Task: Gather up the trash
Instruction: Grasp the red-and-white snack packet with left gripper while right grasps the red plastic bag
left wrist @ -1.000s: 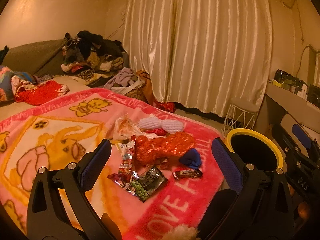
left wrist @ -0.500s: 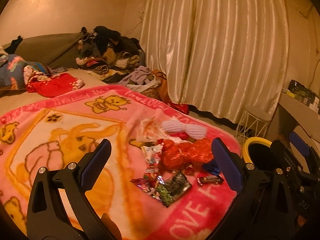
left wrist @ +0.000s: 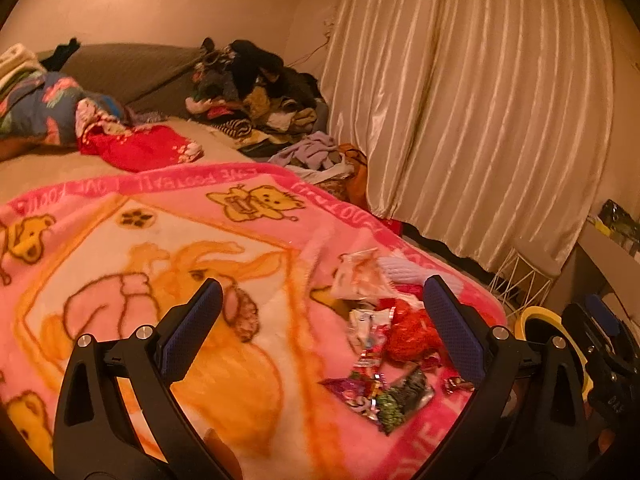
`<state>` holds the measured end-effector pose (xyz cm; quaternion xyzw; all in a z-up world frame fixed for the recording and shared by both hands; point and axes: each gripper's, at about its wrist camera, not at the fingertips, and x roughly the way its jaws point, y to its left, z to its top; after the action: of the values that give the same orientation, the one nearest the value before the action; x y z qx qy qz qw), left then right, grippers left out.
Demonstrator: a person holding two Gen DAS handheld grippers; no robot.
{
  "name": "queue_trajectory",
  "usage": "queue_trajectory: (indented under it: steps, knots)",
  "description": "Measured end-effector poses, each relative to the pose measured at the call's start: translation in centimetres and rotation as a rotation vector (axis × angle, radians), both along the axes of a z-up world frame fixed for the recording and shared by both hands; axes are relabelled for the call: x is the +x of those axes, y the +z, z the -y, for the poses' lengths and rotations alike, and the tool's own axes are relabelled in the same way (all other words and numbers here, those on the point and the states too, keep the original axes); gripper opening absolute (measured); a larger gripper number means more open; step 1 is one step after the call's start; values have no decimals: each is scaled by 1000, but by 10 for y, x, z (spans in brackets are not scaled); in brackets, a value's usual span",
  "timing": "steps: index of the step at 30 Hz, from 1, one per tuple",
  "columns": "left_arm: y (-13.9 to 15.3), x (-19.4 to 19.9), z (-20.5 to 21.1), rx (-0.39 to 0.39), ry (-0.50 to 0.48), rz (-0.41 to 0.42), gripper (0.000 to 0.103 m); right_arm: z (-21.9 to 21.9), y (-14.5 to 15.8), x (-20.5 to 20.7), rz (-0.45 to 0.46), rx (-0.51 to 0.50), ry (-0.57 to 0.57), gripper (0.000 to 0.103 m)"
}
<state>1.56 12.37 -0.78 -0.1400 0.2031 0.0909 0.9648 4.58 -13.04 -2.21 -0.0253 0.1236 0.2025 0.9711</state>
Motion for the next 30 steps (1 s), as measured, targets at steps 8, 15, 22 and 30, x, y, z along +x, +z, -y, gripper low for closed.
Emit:
queue_trajectory:
  steps: [8,15,22,30]
  knots:
    - [-23,21,-5,-13,-73,-89,88,-10,-4,33,-38,-23,1,97]
    - [-47,48,27,18,-216,-197,67,-16,-12,64,-96,-46,-2,97]
    - [-69,75,46,52,-273,-310,55,-9,-37,84,-206,-34,3,96]
    - [-84,88,49,36,-298,-405,28,-18,-58,108,-382,-32,82,58]
